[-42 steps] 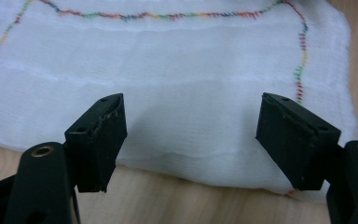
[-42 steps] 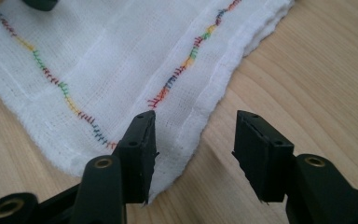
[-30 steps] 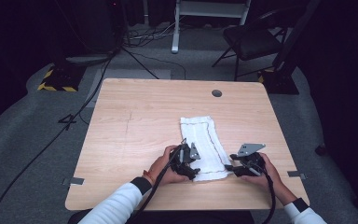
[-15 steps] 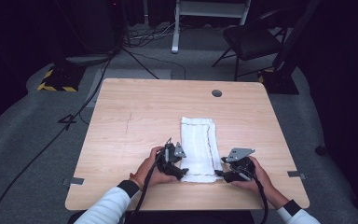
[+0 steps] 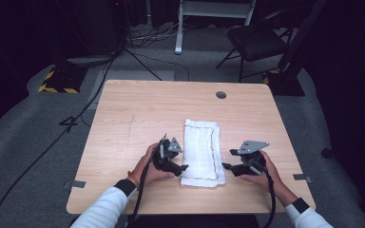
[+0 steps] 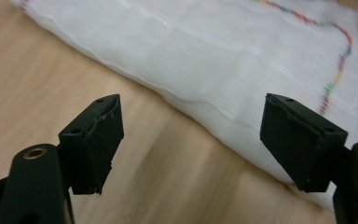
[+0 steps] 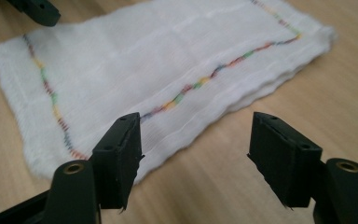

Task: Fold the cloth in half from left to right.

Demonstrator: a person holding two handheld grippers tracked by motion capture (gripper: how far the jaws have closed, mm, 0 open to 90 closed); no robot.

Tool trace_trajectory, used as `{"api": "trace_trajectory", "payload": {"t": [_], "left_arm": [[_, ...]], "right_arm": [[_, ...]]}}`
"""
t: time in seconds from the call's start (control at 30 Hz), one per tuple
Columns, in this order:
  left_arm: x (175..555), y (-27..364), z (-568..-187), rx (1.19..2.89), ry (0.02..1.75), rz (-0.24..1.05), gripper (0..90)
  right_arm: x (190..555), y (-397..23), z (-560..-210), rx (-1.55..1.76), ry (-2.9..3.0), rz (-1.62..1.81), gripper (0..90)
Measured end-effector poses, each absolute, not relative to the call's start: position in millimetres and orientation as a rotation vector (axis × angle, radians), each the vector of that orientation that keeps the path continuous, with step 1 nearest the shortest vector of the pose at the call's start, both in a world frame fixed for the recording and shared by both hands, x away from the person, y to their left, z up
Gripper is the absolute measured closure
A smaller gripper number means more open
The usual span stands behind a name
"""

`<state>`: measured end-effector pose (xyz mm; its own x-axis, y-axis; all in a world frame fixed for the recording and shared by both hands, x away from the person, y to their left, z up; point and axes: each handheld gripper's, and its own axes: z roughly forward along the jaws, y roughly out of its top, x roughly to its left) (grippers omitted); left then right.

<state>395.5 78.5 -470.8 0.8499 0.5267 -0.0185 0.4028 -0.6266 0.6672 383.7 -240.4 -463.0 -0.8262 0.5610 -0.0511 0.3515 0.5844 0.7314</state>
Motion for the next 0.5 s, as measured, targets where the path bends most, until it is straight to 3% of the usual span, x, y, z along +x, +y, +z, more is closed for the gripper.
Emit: {"api": "trace_trajectory", "payload": {"t": [0.23, 0.5], "left_arm": [[435.6, 77.8, -460.1, 2.257, 0.748, 0.293, 22.0], [485.1, 63.8, -465.6, 2.218, 0.827, 0.33, 24.6]], "right_arm": [[424.0, -236.5, -450.5, 0.769, 2.463, 1.051, 37.8], [478.5, -218.4, -460.1, 0.865, 2.435, 1.03, 39.1]]}}
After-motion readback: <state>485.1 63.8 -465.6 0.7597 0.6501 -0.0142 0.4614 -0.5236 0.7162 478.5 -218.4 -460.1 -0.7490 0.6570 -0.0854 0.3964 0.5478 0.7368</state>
